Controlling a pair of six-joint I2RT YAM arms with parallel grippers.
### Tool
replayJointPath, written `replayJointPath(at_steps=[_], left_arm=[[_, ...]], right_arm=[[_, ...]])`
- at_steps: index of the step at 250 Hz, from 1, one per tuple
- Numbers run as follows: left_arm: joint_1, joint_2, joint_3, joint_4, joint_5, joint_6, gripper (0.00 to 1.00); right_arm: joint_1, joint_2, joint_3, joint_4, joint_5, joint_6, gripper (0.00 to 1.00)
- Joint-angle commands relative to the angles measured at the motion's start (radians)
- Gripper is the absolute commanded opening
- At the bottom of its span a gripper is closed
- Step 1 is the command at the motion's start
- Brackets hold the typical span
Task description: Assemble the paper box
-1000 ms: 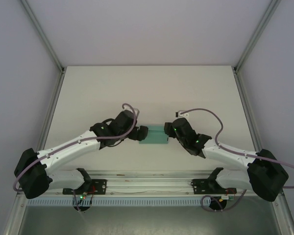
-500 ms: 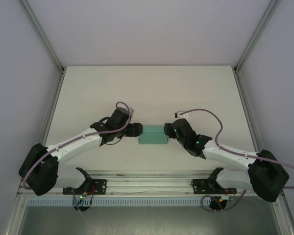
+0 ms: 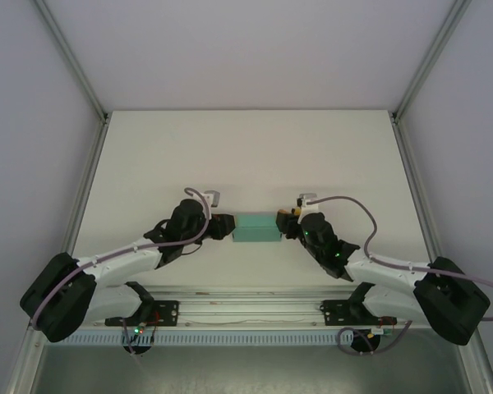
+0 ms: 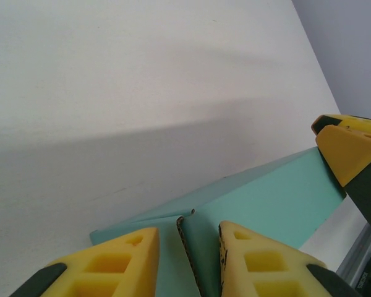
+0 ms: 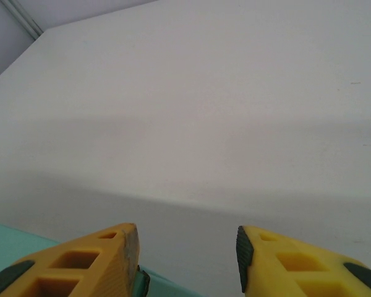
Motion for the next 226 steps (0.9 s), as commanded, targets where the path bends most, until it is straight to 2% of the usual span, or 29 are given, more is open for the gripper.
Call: replayJointPath(at_steps=[1,64,85,166,182,197,210,226], left_arm=[[0.004,0.043,-0.054,-0.156,0.02,0.026,0.31],[0.003,0.043,-0.009,-0.175,0.026,0.036,0.31],[0.004,0.027,0.011,-0.203,0.018,0.048,0.39],[0.003,0.006,0.093,-0.266,0.01,0.097,0.45],[0.004,0.0,0.12,-0.292,-0.007,0.105,0.5],[0.004,-0.007,0.148,-0.322,-0.031,0.115,0.63],[0.005,-0.014,0.179,-0.355,-0.064,0.123,0.68],[0.005,-0.023,0.224,-0.397,-0.1,0.147,0.85]], right_arm=[[0.007,0.06,-0.05,-0.168,-0.078,-0.08,0.46],[0.04,0.043,-0.054,-0.127,-0.082,-0.277,0.49],[0.051,0.049,-0.051,-0.09,-0.093,-0.327,0.51],[0.127,0.209,0.064,-0.06,0.056,-0.466,0.52],[0.127,0.207,0.099,-0.087,0.063,-0.47,0.52],[0.127,0.192,0.134,-0.126,0.045,-0.489,0.53],[0.127,0.177,0.163,-0.148,0.047,-0.492,0.55],[0.128,0.154,0.191,-0.158,0.062,-0.499,0.59]])
